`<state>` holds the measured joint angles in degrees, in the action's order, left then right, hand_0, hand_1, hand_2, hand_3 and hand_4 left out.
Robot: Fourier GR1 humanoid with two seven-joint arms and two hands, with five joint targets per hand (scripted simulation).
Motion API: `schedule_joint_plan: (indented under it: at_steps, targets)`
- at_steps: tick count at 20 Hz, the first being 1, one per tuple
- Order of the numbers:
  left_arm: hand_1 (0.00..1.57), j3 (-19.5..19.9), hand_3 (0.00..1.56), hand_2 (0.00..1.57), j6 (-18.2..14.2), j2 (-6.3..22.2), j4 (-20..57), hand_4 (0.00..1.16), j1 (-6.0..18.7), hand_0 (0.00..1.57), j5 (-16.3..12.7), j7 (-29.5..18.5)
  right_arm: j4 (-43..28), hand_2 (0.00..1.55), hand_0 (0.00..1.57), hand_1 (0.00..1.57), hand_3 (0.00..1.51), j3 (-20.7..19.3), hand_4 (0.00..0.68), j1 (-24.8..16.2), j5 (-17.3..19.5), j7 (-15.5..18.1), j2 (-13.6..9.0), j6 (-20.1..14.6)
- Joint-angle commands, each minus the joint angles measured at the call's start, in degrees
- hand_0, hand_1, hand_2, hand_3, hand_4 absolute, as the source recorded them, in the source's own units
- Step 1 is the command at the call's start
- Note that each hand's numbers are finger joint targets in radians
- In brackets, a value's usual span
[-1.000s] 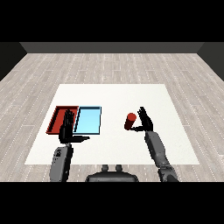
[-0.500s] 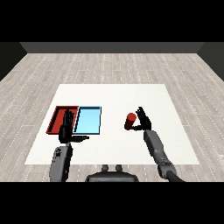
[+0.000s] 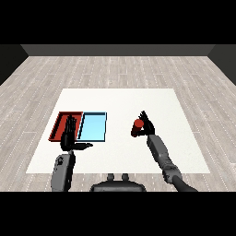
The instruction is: Pick the red can and put it in the red box
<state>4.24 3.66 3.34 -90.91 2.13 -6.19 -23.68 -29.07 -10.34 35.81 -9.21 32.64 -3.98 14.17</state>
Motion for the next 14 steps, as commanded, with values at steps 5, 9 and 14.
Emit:
schedule_joint_plan:
  at_steps: [5,9,14]
  targets:
    - [0.0,-1.66,0.0,0.0,-1.32,-1.41,-1.12,0.0,-1.52,0.0,1.84,-0.53,4.79,0.0,0.0,0.0,0.0,-0.8,0.0,4.1,-0.28,1.4,0.43,0.11]
    - [0.0,-1.53,0.0,0.0,-0.3,-0.94,-2.74,0.0,-2.69,0.0,0.96,0.03,3.68,0.0,0.0,0.0,0.0,0.4,0.0,2.02,0.57,0.01,0.9,-0.58]
    - [0.0,-0.02,0.0,0.0,-1.65,-1.15,4.59,0.0,3.01,0.0,1.82,-2.37,9.7,0.0,0.0,0.0,0.0,-0.94,0.0,7.03,0.99,2.09,0.91,-2.26]
